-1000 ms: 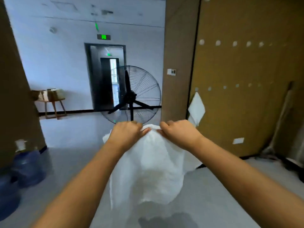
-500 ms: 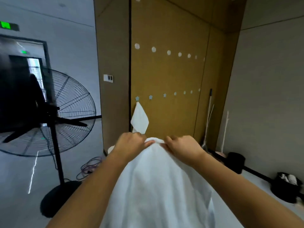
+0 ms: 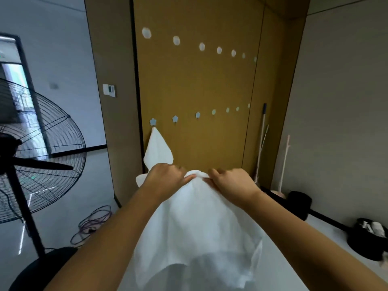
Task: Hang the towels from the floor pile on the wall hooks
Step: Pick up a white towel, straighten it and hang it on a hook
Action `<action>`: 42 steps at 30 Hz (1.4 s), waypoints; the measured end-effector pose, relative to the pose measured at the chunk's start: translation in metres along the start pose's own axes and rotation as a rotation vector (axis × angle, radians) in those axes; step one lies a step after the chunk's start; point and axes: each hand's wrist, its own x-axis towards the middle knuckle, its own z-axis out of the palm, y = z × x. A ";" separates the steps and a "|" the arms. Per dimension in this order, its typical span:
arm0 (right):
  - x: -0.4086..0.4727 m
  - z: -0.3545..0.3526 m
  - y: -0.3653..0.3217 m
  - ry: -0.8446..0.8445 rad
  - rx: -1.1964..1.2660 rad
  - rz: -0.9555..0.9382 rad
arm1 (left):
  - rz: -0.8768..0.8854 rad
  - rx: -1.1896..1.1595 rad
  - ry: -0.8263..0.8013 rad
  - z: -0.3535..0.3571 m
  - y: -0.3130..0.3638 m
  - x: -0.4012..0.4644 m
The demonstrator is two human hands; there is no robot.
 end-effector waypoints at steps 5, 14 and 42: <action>0.053 0.049 0.068 -0.001 0.047 -0.008 | 0.010 0.068 -0.057 0.068 -0.006 0.054; 0.146 0.129 0.169 -0.034 0.180 -0.019 | -0.081 0.070 0.036 0.186 -0.019 0.134; 0.473 0.372 0.258 0.005 0.264 -0.200 | -0.335 0.015 -0.270 0.507 -0.199 0.206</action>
